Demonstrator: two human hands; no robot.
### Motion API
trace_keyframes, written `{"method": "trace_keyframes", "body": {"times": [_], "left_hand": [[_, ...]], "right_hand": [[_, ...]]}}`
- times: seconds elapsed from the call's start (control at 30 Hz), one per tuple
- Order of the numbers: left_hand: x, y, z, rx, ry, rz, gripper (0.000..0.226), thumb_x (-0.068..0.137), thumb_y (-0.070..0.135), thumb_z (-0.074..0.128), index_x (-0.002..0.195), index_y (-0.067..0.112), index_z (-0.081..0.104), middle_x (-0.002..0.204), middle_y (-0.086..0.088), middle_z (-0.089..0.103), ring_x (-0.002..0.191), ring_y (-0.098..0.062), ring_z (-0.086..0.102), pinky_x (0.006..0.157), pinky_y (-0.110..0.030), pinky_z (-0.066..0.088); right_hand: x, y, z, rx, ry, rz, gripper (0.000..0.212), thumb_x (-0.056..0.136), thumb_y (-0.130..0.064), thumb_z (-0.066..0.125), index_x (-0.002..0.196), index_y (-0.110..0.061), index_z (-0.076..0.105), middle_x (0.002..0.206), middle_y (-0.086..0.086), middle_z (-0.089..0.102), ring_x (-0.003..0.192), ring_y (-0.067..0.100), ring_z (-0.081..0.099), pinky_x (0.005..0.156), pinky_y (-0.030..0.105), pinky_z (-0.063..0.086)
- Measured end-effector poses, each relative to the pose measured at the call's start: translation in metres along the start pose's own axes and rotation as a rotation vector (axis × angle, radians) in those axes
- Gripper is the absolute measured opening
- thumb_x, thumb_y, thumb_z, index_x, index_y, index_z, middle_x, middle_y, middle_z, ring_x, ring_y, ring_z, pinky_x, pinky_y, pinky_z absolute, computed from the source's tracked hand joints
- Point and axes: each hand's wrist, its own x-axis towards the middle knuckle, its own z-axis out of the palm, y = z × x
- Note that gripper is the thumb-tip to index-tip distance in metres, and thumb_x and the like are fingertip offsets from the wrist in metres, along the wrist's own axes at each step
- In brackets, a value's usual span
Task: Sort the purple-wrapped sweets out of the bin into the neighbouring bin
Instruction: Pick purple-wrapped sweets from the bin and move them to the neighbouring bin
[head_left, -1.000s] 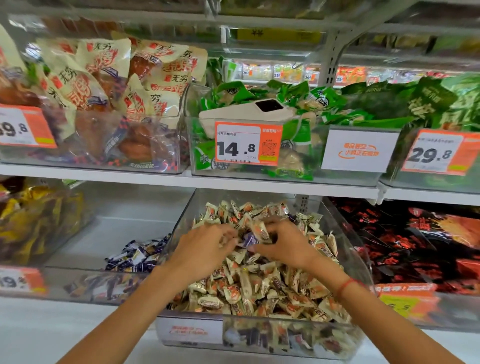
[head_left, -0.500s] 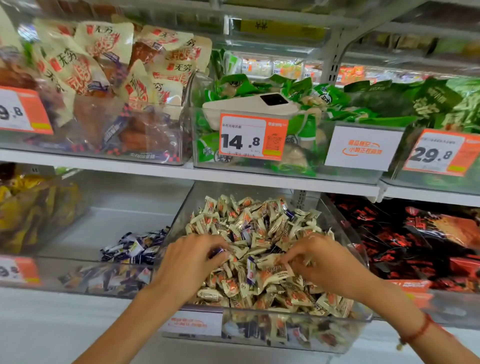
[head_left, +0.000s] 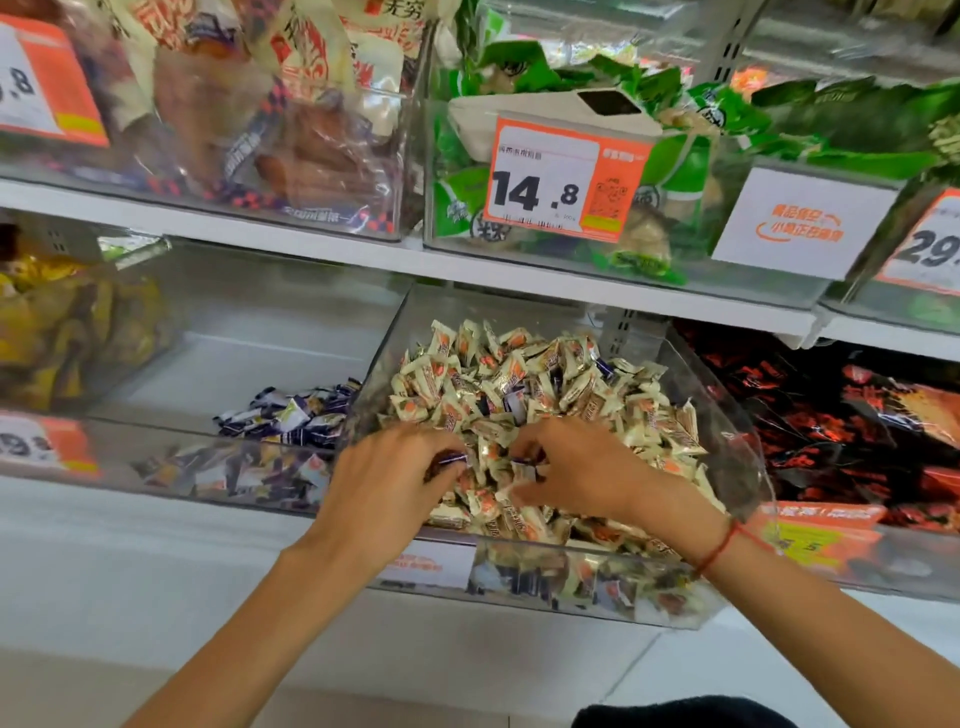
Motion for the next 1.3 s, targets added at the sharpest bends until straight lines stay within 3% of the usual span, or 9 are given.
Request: {"method": "trace_keyframes", "body": {"times": [0.1,0.23,0.33,0.53,0.7,0.8,0.9,1.07,1.3], "left_hand": [[-0.001,-0.001,0.002,-0.019,0.033,0.006,0.022,0.090,0.040,0.059,0.111,0.037,0.067,0.103,0.017,0.068,0.088,-0.004,0.064,0.068,-0.022,0.049],[-0.001,-0.001,0.003,-0.029,0.036,0.013,0.023,0.092,0.039,0.058,0.113,0.035,0.067,0.105,0.015,0.068,0.090,-0.006,0.064,0.070,-0.025,0.052],[-0.001,-0.001,0.004,-0.019,0.049,0.016,0.023,0.091,0.039,0.058,0.112,0.035,0.067,0.104,0.016,0.068,0.089,-0.006,0.063,0.067,-0.023,0.049],[0.000,0.001,0.003,-0.022,0.044,0.007,0.021,0.090,0.041,0.060,0.109,0.035,0.068,0.099,0.017,0.069,0.082,-0.003,0.064,0.056,-0.017,0.042],[-0.002,-0.001,0.003,-0.027,0.065,0.004,0.020,0.089,0.040,0.062,0.108,0.037,0.068,0.097,0.018,0.068,0.082,-0.002,0.063,0.053,-0.008,0.028],[-0.002,-0.002,0.005,-0.031,0.087,0.002,0.024,0.088,0.042,0.061,0.110,0.036,0.068,0.099,0.017,0.069,0.083,-0.004,0.065,0.053,-0.015,0.036],[-0.002,0.000,0.006,-0.045,0.108,-0.015,0.022,0.086,0.040,0.065,0.107,0.035,0.069,0.094,0.017,0.070,0.078,-0.004,0.066,0.049,-0.013,0.032],[-0.003,0.001,0.006,-0.045,0.121,-0.010,0.019,0.085,0.035,0.068,0.103,0.033,0.070,0.091,0.017,0.070,0.076,-0.003,0.065,0.049,-0.010,0.032],[-0.001,-0.001,0.007,-0.059,0.108,-0.001,0.014,0.082,0.035,0.071,0.096,0.035,0.070,0.084,0.019,0.069,0.070,0.000,0.064,0.049,-0.014,0.043]], "right_hand": [[-0.006,0.008,0.003,0.124,0.006,-0.022,0.039,0.080,-0.011,0.072,0.114,-0.026,0.062,0.113,-0.006,0.062,0.107,0.014,0.058,0.094,0.032,0.048],[-0.012,0.018,0.007,0.140,0.003,-0.141,0.052,0.080,-0.005,0.065,0.117,-0.042,0.060,0.120,-0.010,0.062,0.111,0.012,0.058,0.093,0.035,0.049],[-0.012,0.016,0.007,-0.050,0.031,-0.232,0.056,0.086,-0.016,0.065,0.129,-0.048,0.051,0.136,-0.013,0.053,0.122,0.012,0.052,0.095,0.036,0.048],[-0.007,0.022,0.015,-0.320,0.232,-0.358,0.044,0.085,-0.055,0.059,0.125,-0.037,0.058,0.116,-0.007,0.057,0.102,0.015,0.059,0.072,0.034,0.052],[-0.014,0.024,0.017,-0.062,0.330,-0.299,0.032,0.090,-0.050,0.058,0.103,-0.021,0.060,0.087,-0.011,0.058,0.082,0.010,0.055,0.081,0.033,0.049],[-0.024,0.029,0.010,0.109,0.346,-0.309,0.030,0.090,-0.046,0.059,0.109,-0.024,0.064,0.107,-0.012,0.063,0.097,0.004,0.056,0.090,0.021,0.044],[-0.023,0.034,-0.004,0.276,0.399,-0.259,0.018,0.091,-0.029,0.062,0.110,-0.029,0.060,0.105,-0.018,0.062,0.085,-0.012,0.058,0.074,0.005,0.042],[0.010,0.035,-0.029,0.227,0.080,-0.257,0.013,0.086,-0.030,0.070,0.090,-0.022,0.060,0.090,-0.002,0.068,0.081,0.013,0.063,0.074,0.033,0.053],[0.061,0.027,-0.023,-0.135,0.093,0.070,0.047,0.097,-0.043,0.047,0.135,-0.016,0.039,0.112,0.004,0.059,0.092,0.021,0.056,0.075,0.032,0.045]]}}
